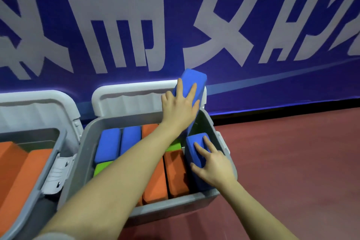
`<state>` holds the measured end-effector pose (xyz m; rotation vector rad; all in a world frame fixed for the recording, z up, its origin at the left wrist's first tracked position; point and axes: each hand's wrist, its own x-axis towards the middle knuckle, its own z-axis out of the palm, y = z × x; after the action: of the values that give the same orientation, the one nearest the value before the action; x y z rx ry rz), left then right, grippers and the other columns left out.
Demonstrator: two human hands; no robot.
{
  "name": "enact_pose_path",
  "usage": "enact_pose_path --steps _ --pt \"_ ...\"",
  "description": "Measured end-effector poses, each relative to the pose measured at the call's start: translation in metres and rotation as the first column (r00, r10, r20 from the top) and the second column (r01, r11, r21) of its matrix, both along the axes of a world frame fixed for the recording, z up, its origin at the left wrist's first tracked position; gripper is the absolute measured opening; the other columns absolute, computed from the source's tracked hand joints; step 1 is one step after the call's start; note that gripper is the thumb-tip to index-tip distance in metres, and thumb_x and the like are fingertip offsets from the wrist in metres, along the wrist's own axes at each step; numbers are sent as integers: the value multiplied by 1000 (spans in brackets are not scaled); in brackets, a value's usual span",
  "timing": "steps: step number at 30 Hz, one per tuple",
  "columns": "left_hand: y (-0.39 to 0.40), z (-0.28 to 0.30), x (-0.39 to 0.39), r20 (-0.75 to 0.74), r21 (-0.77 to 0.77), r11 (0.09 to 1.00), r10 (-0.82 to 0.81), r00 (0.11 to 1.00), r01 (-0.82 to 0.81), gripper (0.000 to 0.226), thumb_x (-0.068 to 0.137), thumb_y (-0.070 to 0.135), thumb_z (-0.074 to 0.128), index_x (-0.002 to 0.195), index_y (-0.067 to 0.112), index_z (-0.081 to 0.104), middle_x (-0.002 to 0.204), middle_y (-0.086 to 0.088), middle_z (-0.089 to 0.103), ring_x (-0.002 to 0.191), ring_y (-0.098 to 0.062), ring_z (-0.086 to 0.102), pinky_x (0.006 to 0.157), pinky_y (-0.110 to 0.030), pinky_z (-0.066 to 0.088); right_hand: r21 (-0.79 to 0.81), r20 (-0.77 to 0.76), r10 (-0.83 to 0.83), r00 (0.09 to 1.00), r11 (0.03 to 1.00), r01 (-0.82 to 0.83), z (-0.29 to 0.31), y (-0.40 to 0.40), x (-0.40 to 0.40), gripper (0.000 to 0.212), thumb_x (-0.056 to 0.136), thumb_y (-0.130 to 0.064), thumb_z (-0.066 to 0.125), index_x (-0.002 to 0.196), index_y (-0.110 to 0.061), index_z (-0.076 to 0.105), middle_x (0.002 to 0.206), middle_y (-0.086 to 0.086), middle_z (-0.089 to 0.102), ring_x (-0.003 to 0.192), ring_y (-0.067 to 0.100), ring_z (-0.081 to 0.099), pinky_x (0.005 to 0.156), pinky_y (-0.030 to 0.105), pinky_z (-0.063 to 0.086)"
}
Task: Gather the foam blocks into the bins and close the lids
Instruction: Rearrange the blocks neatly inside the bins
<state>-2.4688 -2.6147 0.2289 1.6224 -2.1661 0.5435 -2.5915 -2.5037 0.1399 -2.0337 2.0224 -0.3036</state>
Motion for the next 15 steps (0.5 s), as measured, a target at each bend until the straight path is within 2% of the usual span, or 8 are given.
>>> enact_pose_path --steps 2,4,6,8,11,15 --pt "1 2 -11 -49 68 996 67 997 -64 52 98 47 27 146 30 35 150 -15 33 86 -34 57 77 -34 41 1 3 -6 1000 1000 6 -2 -3 1 67 85 -53 54 147 -37 33 161 -6 9 115 27 53 87 32 48" --pt "-1 1 -23 -135 150 984 120 984 -100 56 100 48 27 151 30 18 156 -15 15 101 -37 51 86 -38 37 -2 7 -10 1000 1000 10 -3 -4 1 67 86 -53 55 147 -37 33 161 -5 10 114 27 54 86 32 48" --pt "-2 -2 -32 -202 240 962 179 963 -129 57 99 48 30 151 28 17 155 -17 10 103 -39 50 90 -40 36 -13 11 -12 1000 1000 12 -7 -3 0 66 86 -53 54 147 -37 34 161 -5 12 112 26 55 83 32 49" --pt "-3 -13 -37 -197 344 931 198 960 -121 60 98 49 33 151 27 16 155 -18 7 106 -42 49 94 -43 35 -16 17 -12 1000 1000 12 -12 -2 -2 65 86 -53 54 146 -36 35 161 -5 13 109 26 56 81 33 49" --pt "-5 -36 -36 -158 498 865 149 976 -51 72 94 52 39 153 26 7 156 -18 0 117 -46 42 100 -45 33 -31 40 -13 999 999 15 -18 -3 -5 68 81 -58 51 144 -35 40 160 -4 18 103 28 59 80 35 50" --pt "-17 -65 -20 -184 685 726 104 977 52 82 91 55 47 153 27 1 158 -13 -13 133 -48 27 107 -45 28 -45 67 -12 998 999 15 -24 -7 -7 70 78 -59 48 143 -35 42 159 -5 20 101 27 60 79 33 49"
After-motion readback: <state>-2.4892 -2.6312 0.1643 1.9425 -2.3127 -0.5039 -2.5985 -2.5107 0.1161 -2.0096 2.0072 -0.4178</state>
